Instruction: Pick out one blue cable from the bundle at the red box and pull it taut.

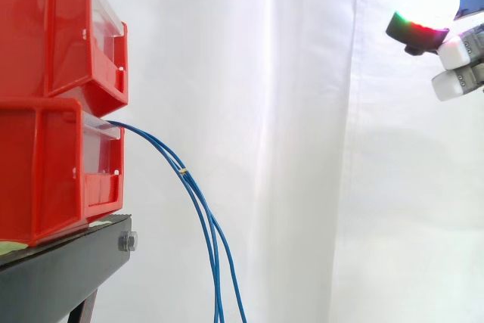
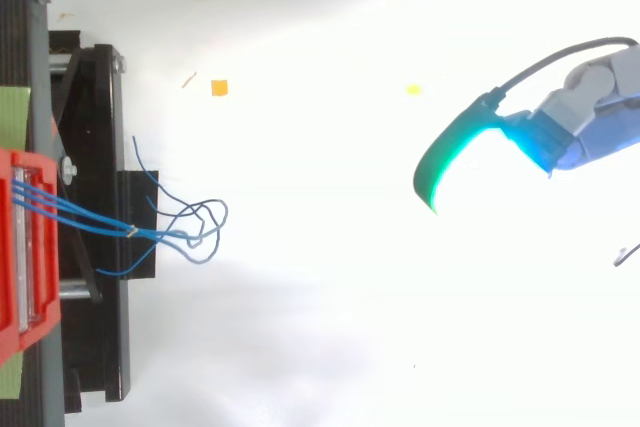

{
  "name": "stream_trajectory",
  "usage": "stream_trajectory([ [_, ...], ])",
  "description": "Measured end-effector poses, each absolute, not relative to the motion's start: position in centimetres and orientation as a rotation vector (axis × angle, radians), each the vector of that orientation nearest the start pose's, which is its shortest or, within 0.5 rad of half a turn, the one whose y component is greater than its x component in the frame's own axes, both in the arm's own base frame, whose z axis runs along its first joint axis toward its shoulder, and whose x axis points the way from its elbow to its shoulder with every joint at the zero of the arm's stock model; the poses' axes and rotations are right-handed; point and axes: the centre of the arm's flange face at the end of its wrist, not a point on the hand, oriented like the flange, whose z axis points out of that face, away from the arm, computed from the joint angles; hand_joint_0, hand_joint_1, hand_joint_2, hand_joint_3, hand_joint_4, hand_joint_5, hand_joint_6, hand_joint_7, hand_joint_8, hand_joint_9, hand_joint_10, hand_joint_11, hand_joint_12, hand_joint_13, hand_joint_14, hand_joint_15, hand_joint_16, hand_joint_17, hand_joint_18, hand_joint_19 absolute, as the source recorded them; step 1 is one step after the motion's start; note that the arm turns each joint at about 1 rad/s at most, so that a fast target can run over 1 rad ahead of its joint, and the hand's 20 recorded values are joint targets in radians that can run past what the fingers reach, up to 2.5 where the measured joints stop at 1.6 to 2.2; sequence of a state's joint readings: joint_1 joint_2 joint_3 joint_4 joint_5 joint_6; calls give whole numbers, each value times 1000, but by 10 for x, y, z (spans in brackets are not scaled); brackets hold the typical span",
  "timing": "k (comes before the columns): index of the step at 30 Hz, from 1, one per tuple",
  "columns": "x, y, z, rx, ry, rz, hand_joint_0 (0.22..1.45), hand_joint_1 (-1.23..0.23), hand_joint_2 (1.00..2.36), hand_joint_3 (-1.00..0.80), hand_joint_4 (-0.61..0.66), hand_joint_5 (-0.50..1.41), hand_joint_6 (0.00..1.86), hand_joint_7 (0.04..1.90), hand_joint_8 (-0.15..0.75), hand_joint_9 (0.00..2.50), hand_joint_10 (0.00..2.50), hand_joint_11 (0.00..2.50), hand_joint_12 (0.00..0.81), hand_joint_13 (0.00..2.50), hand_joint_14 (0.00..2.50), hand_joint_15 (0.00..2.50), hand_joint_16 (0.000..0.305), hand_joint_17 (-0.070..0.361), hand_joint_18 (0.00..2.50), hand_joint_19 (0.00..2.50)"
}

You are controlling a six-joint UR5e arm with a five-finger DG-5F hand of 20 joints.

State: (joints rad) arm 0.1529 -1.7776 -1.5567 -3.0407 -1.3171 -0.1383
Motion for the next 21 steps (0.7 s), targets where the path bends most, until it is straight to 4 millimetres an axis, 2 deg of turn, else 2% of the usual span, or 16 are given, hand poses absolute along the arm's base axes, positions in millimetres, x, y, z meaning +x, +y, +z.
stream_trajectory([
  [6, 591, -73, 377, 1189, 1272, 959, 569, -597, 1001, -480, 206, -234, 501, 604, 268, 568, 0, 48, 345, 405, 5, 143, 51, 114, 432, 482],
  [16, 604, -74, 358, 1178, 1254, 913, 569, -597, 1001, -480, 208, -232, 501, 606, 270, 583, 1, 66, 350, 427, 5, 143, 51, 114, 449, 489],
  [21, 612, -73, 340, 1182, 1260, 899, 569, -596, 1001, -480, 212, -231, 501, 605, 273, 588, 1, 79, 351, 432, 5, 155, 51, 115, 459, 498],
])
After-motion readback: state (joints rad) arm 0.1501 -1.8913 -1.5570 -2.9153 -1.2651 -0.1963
